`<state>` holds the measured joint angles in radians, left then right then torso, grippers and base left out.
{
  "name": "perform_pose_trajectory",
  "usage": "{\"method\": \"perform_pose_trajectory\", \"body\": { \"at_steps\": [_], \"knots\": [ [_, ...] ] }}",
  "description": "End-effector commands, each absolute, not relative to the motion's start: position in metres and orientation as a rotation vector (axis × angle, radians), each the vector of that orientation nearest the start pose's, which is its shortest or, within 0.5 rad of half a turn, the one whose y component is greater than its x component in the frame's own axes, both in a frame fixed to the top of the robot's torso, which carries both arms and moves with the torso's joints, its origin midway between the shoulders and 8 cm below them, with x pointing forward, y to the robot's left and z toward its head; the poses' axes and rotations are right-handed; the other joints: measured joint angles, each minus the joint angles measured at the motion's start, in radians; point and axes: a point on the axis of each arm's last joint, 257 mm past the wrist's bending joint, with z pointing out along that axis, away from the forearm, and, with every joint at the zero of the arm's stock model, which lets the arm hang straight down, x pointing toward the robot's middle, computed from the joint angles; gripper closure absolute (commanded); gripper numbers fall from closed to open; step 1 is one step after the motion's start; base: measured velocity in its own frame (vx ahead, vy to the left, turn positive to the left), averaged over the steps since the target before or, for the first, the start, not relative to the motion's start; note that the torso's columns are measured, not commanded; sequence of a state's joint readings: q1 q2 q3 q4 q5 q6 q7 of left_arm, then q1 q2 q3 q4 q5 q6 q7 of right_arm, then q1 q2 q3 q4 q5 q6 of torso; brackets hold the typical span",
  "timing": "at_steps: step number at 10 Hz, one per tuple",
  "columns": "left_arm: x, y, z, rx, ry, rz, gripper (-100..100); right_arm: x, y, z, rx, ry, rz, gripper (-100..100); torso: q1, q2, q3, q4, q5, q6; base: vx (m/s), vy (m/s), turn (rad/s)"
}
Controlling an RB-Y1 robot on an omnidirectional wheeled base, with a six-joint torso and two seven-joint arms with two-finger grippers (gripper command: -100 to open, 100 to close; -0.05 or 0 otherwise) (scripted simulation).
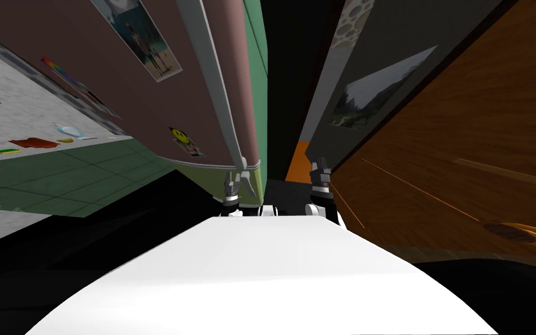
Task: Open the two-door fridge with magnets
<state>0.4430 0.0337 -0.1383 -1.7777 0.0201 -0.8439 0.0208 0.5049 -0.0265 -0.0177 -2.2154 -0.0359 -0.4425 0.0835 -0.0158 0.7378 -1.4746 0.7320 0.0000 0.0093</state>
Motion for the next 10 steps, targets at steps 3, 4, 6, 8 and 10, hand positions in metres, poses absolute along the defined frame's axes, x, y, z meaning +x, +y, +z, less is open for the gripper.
{"method": "perform_pose_trajectory", "body": {
  "at_steps": [3, 4, 6, 8, 10],
  "knots": [
    [0.379, 0.251, -0.122, -0.799, 0.654, -1.410, -100, 0.363, -0.293, -0.017, 0.727, 0.719, 1.198, 0, 0.000, 0.002, 0.000, 0.003, -0.002, -0.001, -0.026, 0.018, -0.091],
    [0.382, 0.250, -0.124, -0.803, 0.653, -1.414, -100, 0.363, -0.293, -0.017, 0.726, 0.719, 1.198, 0, 0.008, 0.001, 0.000, 0.005, -0.001, -0.001, -0.125, 0.034, -0.247],
    [0.395, 0.274, -0.128, -0.805, 0.643, -1.368, -100, 0.363, -0.293, -0.017, 0.726, 0.719, 1.198, 0, 0.012, 0.002, 0.000, 0.005, 0.000, -0.006, -0.159, 0.013, -0.267],
    [0.408, 0.301, -0.132, -0.814, 0.632, -1.318, -100, 0.363, -0.293, -0.017, 0.727, 0.719, 1.198, 0, 0.012, -0.001, -0.002, 0.004, 0.000, -0.007, -0.146, -0.015, -0.270],
    [0.416, 0.328, -0.131, -0.813, 0.614, -1.264, -100, 0.363, -0.293, -0.017, 0.727, 0.720, 1.198, 0, 0.015, -0.005, -0.004, 0.004, 0.000, -0.008, -0.079, 0.002, -0.162]
  ]
}}
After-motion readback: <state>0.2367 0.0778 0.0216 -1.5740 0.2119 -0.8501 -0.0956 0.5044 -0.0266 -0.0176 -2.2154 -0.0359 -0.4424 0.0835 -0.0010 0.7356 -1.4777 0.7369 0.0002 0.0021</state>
